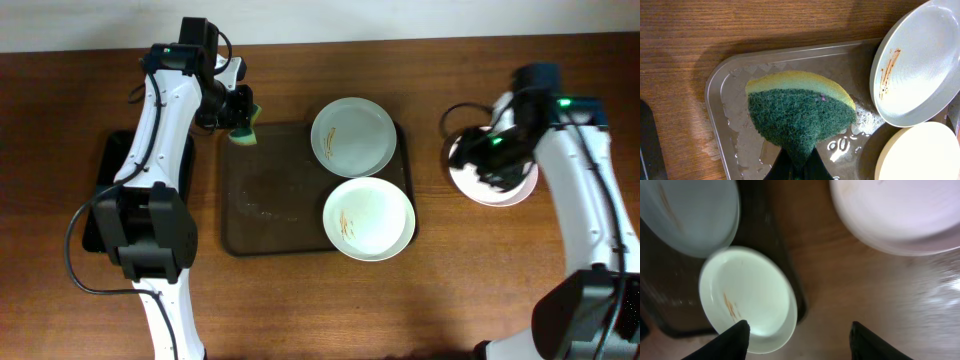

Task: Clean dirty plates on tray and stack at the side
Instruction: 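Move right gripper back and grasp the white plate rim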

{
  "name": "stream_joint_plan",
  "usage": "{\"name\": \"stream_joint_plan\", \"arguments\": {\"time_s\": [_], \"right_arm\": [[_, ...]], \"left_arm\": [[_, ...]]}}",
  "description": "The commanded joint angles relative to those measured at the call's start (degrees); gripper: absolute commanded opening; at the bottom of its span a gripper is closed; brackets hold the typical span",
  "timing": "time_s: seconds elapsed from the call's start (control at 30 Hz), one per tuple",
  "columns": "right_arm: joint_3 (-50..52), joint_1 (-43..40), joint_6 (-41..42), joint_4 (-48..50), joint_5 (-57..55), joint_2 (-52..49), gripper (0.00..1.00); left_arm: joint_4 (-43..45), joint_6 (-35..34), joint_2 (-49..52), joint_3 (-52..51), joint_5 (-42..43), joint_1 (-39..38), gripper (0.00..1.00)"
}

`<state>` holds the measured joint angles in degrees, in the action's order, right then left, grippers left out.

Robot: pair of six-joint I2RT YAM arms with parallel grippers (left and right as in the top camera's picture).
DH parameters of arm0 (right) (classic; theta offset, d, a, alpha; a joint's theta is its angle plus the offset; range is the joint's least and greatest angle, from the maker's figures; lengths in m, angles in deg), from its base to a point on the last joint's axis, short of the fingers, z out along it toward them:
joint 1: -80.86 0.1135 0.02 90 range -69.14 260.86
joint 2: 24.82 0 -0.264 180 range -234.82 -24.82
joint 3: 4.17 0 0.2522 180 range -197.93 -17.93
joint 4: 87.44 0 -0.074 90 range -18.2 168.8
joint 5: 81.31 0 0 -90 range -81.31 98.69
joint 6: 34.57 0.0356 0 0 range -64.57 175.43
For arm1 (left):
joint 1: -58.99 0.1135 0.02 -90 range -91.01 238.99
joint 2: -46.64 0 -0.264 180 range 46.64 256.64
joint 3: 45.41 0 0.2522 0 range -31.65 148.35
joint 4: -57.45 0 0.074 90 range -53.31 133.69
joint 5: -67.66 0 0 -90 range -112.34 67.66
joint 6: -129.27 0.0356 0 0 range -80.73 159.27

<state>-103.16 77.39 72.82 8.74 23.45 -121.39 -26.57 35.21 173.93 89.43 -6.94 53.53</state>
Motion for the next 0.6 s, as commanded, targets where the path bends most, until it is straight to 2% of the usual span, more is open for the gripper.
{"name": "stream_joint_plan", "arguments": {"time_s": [0.0,0.1,0.23,0.3,0.47,0.5,0.57], "right_arm": [[8.61,4.92,1.79,4.37,0.7,-0.39,0.6],[15.04,8.87,2.69,10.56,-0.57,-0.39,0.52],[20.2,12.66,1.29,19.93,-2.45,-0.66,0.51],[21.09,14.56,1.27,21.73,-6.05,-1.86,0.51],[21.31,16.37,-0.63,23.96,-6.43,-6.12,0.48],[21.33,16.39,-0.63,23.89,-6.38,-6.56,0.43],[21.33,16.98,-0.44,23.89,-6.25,-6.56,0.21]], "left_arm": [[0.09,1.09,-0.2,0.9,-0.15,0.2,0.01],[0.11,1.07,-0.2,0.9,-0.17,0.17,0.01],[0.11,1.09,-0.2,0.9,-0.17,0.17,0.01],[0.07,1.09,-0.2,0.9,-0.17,0.2,0.01],[0.09,1.09,-0.2,0.9,-0.17,0.17,0.01],[0.09,1.09,-0.2,0.9,-0.17,0.2,0.01],[0.09,1.09,-0.2,0.9,-0.17,0.2,0.01]]}}
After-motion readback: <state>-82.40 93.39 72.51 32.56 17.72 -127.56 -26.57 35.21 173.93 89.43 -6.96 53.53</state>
